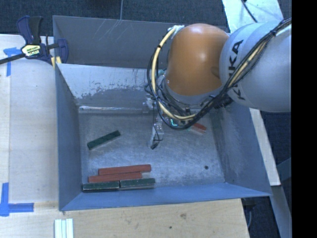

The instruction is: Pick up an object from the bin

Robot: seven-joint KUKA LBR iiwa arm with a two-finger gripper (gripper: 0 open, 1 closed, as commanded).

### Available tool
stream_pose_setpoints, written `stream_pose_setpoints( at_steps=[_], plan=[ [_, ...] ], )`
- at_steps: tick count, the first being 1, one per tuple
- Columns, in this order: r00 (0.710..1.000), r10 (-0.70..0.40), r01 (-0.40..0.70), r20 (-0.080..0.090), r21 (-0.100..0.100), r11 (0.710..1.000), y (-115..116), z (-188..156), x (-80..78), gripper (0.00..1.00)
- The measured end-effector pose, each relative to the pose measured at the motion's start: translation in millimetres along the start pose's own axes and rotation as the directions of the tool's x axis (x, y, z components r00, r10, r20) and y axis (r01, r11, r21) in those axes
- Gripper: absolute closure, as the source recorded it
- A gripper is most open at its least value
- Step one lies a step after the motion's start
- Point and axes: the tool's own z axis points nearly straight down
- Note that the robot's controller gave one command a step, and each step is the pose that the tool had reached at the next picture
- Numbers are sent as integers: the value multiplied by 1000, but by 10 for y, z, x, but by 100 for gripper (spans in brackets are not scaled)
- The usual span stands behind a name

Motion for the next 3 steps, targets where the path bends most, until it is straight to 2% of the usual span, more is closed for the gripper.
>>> stream_pose_setpoints(
  at_steps=[1, 2, 3],
  plan=[
    [994, -113, 113, 5, -2, 994, 732, 1121, -438, 0],
    [909, -417, 417, 4, 1, 909, 1037, 1325, -375, 0],
    [910, -415, 415, 6, 1, 910, 1028, 1313, -386, 100]
  ],
)
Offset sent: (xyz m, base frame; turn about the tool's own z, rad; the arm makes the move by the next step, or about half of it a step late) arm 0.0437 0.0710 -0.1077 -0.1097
